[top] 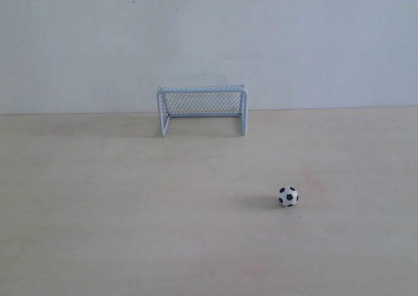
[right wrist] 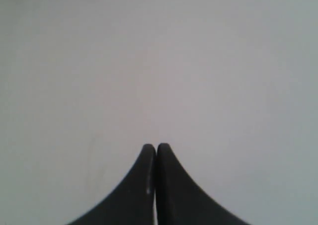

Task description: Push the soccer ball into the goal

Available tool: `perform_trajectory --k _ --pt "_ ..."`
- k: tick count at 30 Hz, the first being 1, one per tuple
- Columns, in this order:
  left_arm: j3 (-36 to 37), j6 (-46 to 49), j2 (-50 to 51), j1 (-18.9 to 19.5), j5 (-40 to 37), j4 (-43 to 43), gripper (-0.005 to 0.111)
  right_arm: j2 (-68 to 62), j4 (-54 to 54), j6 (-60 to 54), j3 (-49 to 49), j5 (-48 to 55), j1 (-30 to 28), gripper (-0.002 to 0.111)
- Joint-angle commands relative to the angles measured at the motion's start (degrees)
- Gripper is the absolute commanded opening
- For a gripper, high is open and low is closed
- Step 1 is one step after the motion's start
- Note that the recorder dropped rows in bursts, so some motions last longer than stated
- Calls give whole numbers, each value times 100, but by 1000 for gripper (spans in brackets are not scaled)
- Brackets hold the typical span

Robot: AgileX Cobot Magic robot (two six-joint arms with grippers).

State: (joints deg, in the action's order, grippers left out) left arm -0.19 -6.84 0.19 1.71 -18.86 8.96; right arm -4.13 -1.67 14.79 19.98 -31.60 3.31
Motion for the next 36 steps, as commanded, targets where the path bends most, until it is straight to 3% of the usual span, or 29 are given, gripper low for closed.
perform_trajectory --k 1,4,6,13,23,29,36 --pt "19 19 -19 -30 91 6 4 -1252 887 -356 1003 1440 -48 0" --pt "19 19 -19 -30 91 6 4 -2621 2188 -602 2007 3821 31 0" --pt "19 19 -19 -30 91 6 4 -3510 2199 -1218 2503 4912 211 0" --pt "19 19 -19 -30 91 6 4 -5762 2176 -4091 3282 6757 833 0" --pt "19 19 -19 -30 91 6 4 -8027 1664 -8483 3793 7856 992 0" --pt "19 19 -19 -30 91 6 4 -9091 1403 -9099 4383 7868 992 0" --pt "19 19 -19 -30 91 6 4 -9948 101 -10333 5088 8218 992 0"
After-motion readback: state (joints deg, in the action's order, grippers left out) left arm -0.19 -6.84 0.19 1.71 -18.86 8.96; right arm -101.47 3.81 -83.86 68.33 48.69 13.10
